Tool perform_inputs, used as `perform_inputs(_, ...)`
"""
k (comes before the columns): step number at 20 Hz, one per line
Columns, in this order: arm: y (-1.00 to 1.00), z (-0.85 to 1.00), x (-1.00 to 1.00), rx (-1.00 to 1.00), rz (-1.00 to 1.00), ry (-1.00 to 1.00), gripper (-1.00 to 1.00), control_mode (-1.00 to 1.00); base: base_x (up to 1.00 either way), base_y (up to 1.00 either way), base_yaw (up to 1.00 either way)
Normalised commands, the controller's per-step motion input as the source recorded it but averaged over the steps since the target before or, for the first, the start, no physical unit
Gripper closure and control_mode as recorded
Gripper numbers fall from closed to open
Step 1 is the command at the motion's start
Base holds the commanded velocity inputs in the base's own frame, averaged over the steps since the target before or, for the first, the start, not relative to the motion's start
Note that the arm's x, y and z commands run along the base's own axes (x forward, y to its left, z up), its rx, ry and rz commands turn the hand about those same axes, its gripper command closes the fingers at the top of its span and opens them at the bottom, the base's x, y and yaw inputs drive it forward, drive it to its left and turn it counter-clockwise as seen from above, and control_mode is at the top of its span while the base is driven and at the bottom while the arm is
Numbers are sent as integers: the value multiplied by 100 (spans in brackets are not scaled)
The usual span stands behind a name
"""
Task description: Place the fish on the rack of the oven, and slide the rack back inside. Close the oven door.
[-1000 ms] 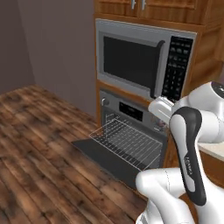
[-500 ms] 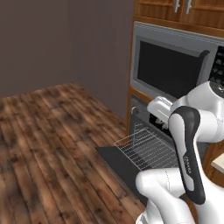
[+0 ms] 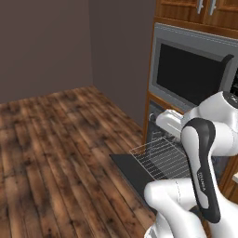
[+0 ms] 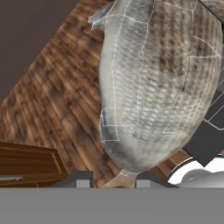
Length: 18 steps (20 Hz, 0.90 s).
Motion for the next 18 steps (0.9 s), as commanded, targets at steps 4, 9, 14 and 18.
perform_inputs(4,23,-41,0,-3,0,-2,100,-100,0,0,0)
perform_inputs(9,14,-46,0,-2,0,0,100,-100,0,0,0)
perform_inputs(14,1,-55,6,-5,0,0,100,-100,0,0,0)
perform_inputs(18,0,-66,21,-8,-4,0,100,-100,0,0,0)
